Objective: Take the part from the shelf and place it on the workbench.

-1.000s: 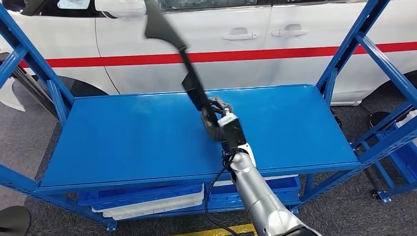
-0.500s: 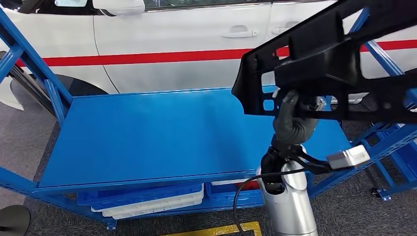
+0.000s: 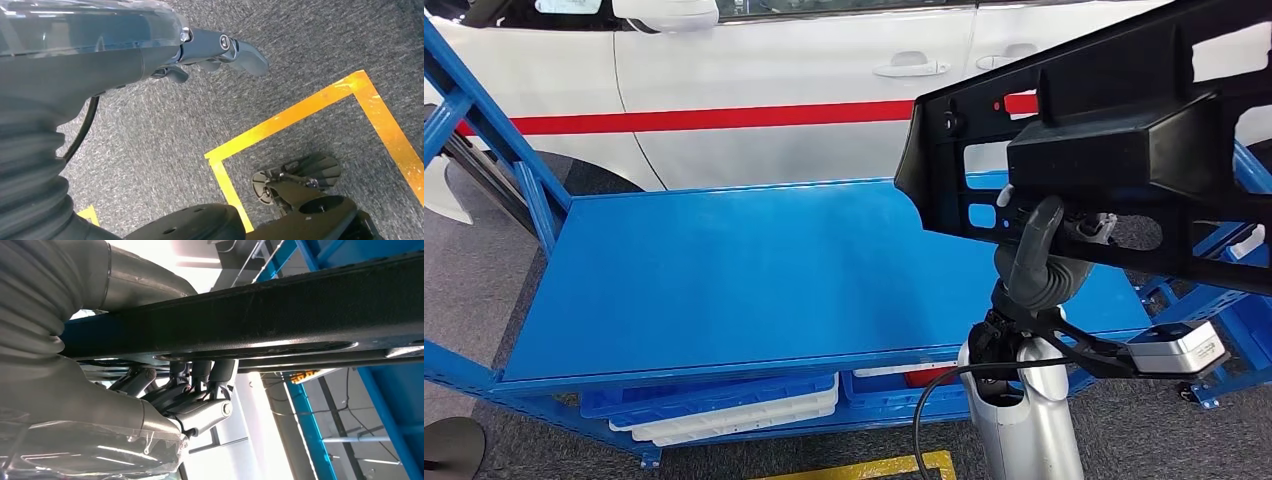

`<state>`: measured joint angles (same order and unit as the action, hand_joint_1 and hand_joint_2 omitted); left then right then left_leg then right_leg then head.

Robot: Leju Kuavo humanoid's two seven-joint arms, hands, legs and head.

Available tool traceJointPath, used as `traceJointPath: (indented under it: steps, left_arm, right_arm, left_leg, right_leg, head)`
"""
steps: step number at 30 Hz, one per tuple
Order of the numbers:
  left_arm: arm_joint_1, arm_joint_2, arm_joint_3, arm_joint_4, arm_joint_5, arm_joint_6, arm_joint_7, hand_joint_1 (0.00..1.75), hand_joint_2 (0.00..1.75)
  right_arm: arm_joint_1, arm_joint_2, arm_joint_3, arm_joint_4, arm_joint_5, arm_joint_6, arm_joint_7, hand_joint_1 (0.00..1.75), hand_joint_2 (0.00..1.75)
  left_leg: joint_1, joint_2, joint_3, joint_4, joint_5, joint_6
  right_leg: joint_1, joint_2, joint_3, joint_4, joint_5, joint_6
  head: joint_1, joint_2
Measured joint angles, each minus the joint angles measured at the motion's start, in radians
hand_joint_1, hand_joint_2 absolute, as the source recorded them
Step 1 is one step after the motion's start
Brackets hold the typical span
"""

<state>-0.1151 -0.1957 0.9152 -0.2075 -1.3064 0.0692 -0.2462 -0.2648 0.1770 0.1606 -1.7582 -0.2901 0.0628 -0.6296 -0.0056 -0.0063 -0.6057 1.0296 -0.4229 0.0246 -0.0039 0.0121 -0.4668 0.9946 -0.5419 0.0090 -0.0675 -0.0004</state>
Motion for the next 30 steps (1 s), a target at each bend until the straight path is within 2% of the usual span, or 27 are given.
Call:
traceJointPath:
  steps: [5,12,17,19,21,23,24,25,26,27,28,30]
  left_arm:
    - [-0.001,-0.001,0.005,0.0,-0.013,0.014,0.032,0.0,1.75]
    - [0.01,-0.002,0.014,0.0,-0.028,0.019,0.159,0.0,1.75]
    - [0.019,-0.003,0.014,0.0,-0.049,0.031,0.214,0.0,1.75]
    - [0.02,-0.004,0.013,0.001,-0.053,0.03,0.225,0.0,1.75]
    - [0.02,-0.006,0.012,0.001,-0.059,0.028,0.231,0.0,1.75]
    - [0.02,-0.007,0.009,0.001,-0.063,0.025,0.235,0.0,1.75]
    - [0.021,-0.008,0.008,0.001,-0.064,0.023,0.237,0.0,1.75]
    - [0.021,-0.008,0.007,0.001,-0.065,0.023,0.24,0.0,1.75]
    - [0.022,-0.008,0.006,0.001,-0.066,0.022,0.242,0.0,1.75]
    - [0.022,-0.008,0.005,0.001,-0.067,0.022,0.244,0.0,1.75]
    - [0.022,-0.009,0.002,0.001,-0.068,0.021,0.245,0.0,1.75]
    - [0.022,-0.009,-0.003,0.001,-0.069,0.021,0.245,0.0,1.75]
  right_arm:
    - [0.0,0.0,0.0,-0.002,-0.023,0.02,0.004,1.75,1.75]
    - [-0.005,0.0,-0.001,-0.002,-0.167,0.1,0.05,1.75,1.75]
    - [-0.003,0.001,-0.001,0.0,-0.195,0.127,0.056,1.75,1.75]
    - [-0.001,0.003,-0.001,-0.001,-0.195,0.128,0.056,1.75,1.75]
    - [0.002,0.004,-0.002,-0.001,-0.193,0.128,0.055,1.75,1.75]
    - [0.007,0.004,-0.004,-0.001,-0.192,0.128,0.055,1.75,1.75]
    - [0.01,0.004,-0.005,-0.001,-0.191,0.128,0.055,1.75,1.75]
    - [0.014,0.004,-0.006,-0.001,-0.191,0.128,0.055,1.75,1.75]
    - [0.017,0.004,-0.007,-0.001,-0.191,0.128,0.055,1.75,1.75]
    - [0.018,0.004,-0.007,-0.001,-0.189,0.128,0.055,1.75,1.75]
    - [0.018,0.004,-0.008,-0.001,-0.187,0.128,0.055,1.75,1.75]
    - [0.018,0.004,-0.008,0.0,-0.18,0.129,0.055,1.75,1.75]
  left_leg:
    - [0.0,0.0,0.0,0.0,0.0,0.0]
    - [-0.002,0.0,-0.001,0.002,-0.001,0.001]
    - [-0.009,-0.001,-0.003,0.004,-0.004,0.007]
    - [-0.005,0.001,0.001,-0.007,0.002,0.015]
    - [0.003,0.004,0.005,-0.022,0.012,0.024]
    - [0.004,0.007,0.003,-0.027,0.015,0.027]
    - [0.005,0.007,0.001,-0.026,0.015,0.027]
    - [0.005,0.008,-0.001,-0.024,0.016,0.026]
    - [0.006,0.008,-0.003,-0.021,0.016,0.025]
    - [0.007,0.008,-0.005,-0.018,0.016,0.022]
    - [0.009,0.008,-0.008,-0.012,0.016,0.019]
    - [0.008,0.006,-0.015,-0.002,0.016,0.005]
  right_leg:
    - [0.0,0.0,0.0,0.0,0.0,0.0]
    - [-0.002,0.0,0.0,-0.001,0.0,0.001]
    - [-0.008,0.0,-0.001,-0.004,0.0,0.007]
    - [-0.007,0.0,0.0,-0.002,-0.003,0.013]
    - [-0.006,-0.001,-0.02,0.046,-0.039,0.016]
    - [-0.008,-0.003,-0.081,0.17,-0.103,0.02]
    - [-0.01,-0.004,-0.115,0.235,-0.125,0.023]
    - [-0.013,-0.004,-0.139,0.276,-0.129,0.026]
    - [-0.016,-0.005,-0.146,0.281,-0.111,0.029]
    - [-0.02,-0.007,-0.133,0.244,-0.075,0.032]
    - [-0.023,-0.009,-0.105,0.178,-0.034,0.034]
    - [-0.023,-0.01,-0.057,0.066,0.018,0.03]
  head:
    - [0.0,0.0]
    - [0.0,0.0]
    - [0.0,0.0]
    - [0.0,0.0]
    - [0.0,0.0]
    - [0.0,0.0]
    - [0.0,0.0]
    - [0.0,0.0]
    - [0.0,0.0]
    - [0.0,0.0]
    - [0.0,0.0]
    - [0.0,0.0]
